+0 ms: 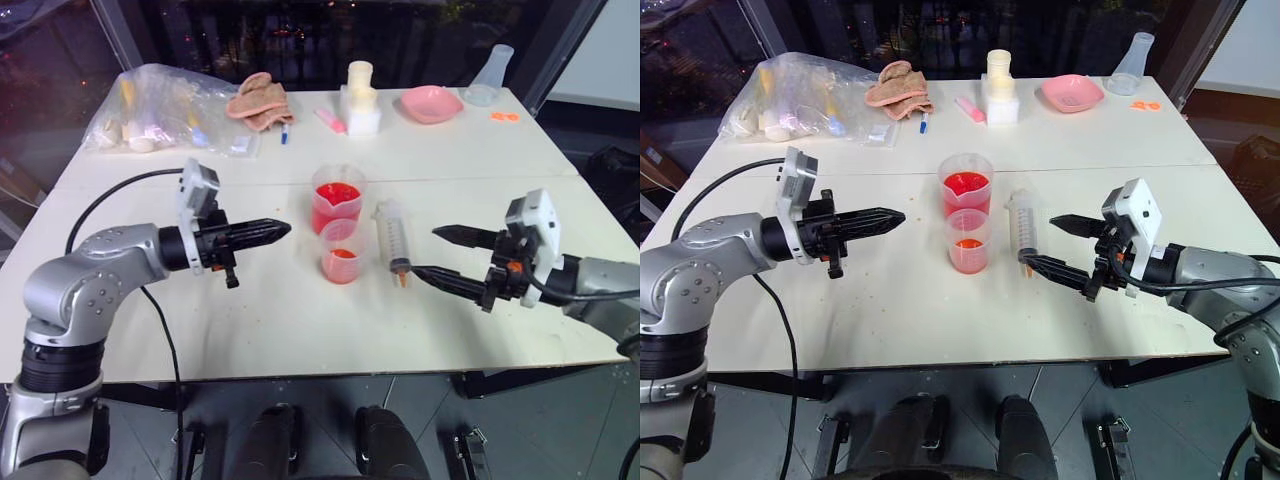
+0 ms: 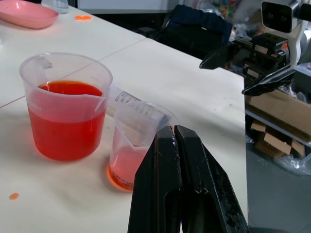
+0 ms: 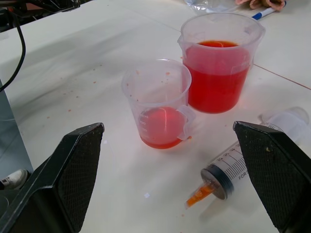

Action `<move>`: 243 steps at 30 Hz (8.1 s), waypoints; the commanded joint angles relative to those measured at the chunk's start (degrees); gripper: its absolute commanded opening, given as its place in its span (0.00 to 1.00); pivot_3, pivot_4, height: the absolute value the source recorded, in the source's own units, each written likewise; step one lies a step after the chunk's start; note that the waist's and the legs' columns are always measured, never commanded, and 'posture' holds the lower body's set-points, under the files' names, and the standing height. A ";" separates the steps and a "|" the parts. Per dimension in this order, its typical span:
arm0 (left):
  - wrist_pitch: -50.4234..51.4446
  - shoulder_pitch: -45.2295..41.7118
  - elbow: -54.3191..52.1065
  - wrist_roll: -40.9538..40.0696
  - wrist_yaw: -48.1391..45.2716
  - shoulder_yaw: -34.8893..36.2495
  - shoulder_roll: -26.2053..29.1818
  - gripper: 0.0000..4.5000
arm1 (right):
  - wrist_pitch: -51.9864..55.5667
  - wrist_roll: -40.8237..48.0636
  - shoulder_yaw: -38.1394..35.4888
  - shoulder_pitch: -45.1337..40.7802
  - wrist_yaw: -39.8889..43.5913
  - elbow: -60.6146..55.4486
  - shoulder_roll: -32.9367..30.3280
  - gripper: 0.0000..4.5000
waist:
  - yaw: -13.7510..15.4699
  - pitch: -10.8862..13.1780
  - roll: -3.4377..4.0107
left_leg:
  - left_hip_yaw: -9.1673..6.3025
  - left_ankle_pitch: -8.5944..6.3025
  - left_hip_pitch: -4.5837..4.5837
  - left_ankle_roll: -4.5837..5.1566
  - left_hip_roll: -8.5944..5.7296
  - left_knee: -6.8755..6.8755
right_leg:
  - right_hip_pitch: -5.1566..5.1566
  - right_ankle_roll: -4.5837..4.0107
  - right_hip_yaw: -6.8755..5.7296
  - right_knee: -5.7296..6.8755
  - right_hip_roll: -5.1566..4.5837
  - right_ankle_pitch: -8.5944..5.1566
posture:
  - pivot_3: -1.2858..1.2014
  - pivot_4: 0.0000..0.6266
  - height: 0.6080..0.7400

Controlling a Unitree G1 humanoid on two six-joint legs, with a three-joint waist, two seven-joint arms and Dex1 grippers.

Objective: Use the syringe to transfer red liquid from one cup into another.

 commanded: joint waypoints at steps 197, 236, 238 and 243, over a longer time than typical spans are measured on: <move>-16.64 -31.65 31.89 21.42 4.94 -6.59 -19.72 0.33 | -50.14 -38.84 18.01 -36.20 -11.29 53.98 50.39 0.32 | -1.93 -0.01 0.05 | -0.01 0.50 -0.08 -0.83 -0.05 -0.30 | -0.76 0.16 0.06 1.02 0.38 0.16 | 0.52 0.24 1.00; -12.85 -37.10 27.57 18.73 8.55 -1.64 -21.91 0.00 | -43.87 -37.45 20.03 -33.18 -8.41 50.14 51.27 0.32 | -1.96 -0.01 0.05 | -0.01 0.50 -0.08 -0.83 -0.05 -0.29 | -0.77 0.16 0.06 1.06 0.39 0.16 | 0.52 0.24 1.00; -12.42 -37.41 27.11 18.56 8.66 -1.37 -21.82 0.00 | -43.79 -37.45 20.18 -33.00 -8.23 50.07 51.25 0.32 | -1.94 -0.01 0.04 | -0.01 0.50 -0.08 -0.83 -0.04 -0.29 | -0.78 0.16 0.06 1.06 0.39 0.16 | 0.52 0.24 1.00; -12.25 -38.13 26.68 18.57 9.04 -0.98 -21.93 0.00 | -43.76 -37.46 20.45 -32.64 -8.07 50.00 51.43 0.32 | -1.92 -0.01 0.05 | -0.01 0.50 -0.08 -0.83 -0.05 -0.28 | -0.78 0.16 0.06 1.06 0.39 0.16 | 0.52 0.24 1.00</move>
